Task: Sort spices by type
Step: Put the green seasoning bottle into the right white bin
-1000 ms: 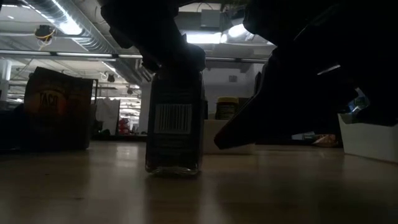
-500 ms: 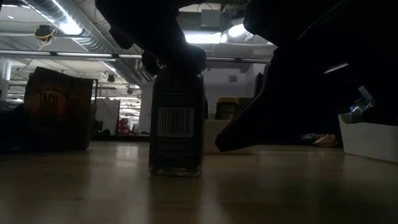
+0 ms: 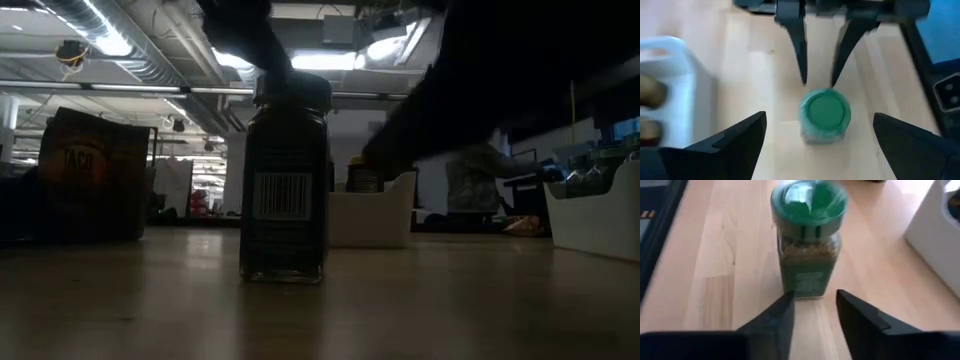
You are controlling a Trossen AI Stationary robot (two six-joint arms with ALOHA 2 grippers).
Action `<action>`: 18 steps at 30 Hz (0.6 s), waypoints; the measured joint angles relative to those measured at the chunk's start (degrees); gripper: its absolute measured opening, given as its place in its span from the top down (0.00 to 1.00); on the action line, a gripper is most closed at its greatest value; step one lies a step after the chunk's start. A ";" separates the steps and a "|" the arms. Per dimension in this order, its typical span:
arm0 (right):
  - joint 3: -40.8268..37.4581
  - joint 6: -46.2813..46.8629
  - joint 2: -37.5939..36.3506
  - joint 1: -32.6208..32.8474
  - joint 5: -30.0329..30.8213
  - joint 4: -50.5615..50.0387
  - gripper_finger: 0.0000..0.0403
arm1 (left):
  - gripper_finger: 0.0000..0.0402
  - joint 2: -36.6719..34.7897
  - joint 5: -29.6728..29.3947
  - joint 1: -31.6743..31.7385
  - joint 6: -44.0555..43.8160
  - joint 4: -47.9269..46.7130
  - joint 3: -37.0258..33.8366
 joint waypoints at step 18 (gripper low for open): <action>1.76 -1.29 -2.67 -1.94 2.15 9.03 0.02 | 0.13 -18.81 -10.71 -9.36 -1.94 9.70 -21.92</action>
